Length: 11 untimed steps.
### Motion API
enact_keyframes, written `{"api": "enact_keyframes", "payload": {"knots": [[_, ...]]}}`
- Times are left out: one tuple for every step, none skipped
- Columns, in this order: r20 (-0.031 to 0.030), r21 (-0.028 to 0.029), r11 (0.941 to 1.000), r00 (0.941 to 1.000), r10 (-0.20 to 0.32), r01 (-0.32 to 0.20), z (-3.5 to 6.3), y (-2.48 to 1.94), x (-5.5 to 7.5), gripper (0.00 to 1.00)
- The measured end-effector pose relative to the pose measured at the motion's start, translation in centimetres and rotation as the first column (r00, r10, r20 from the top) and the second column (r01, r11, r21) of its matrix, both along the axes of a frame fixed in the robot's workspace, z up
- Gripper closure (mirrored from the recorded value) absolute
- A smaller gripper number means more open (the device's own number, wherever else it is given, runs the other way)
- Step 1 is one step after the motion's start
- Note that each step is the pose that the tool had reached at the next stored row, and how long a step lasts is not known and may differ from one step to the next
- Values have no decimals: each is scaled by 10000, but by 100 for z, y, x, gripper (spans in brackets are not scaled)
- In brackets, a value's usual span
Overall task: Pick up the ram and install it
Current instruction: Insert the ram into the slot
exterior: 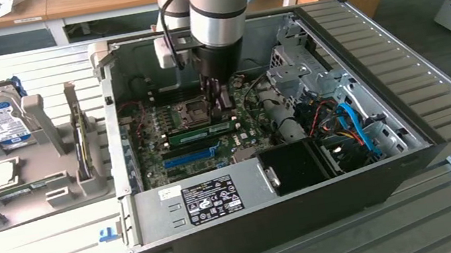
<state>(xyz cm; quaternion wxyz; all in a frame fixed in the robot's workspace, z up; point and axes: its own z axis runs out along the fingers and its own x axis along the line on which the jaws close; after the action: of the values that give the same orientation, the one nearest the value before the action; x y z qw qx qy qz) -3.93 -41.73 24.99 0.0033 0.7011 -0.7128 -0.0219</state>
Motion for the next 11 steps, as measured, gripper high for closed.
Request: {"api": "enact_keyframes", "payload": {"knots": [[0,1,10000,10000,-1,1,9,0,0,75],[1,0,10000,10000,0,0,17,0,0,75],[0,0,10000,10000,0,0,26,0,0,75],[1,1,10000,10000,0,0,35,0,0,75],[1,1,10000,10000,0,0,44,0,0,75],[0,0,10000,10000,0,0,53,0,0,75],[1,0,10000,10000,-1,1,61,0,0,75],[0,0,10000,10000,0,0,69,0,0,75],[0,0,10000,10000,0,0,78,0,0,75],[0,-1,10000,10000,0,0,86,0,0,75],[0,-1,10000,10000,0,0,94,0,0,75]]}}
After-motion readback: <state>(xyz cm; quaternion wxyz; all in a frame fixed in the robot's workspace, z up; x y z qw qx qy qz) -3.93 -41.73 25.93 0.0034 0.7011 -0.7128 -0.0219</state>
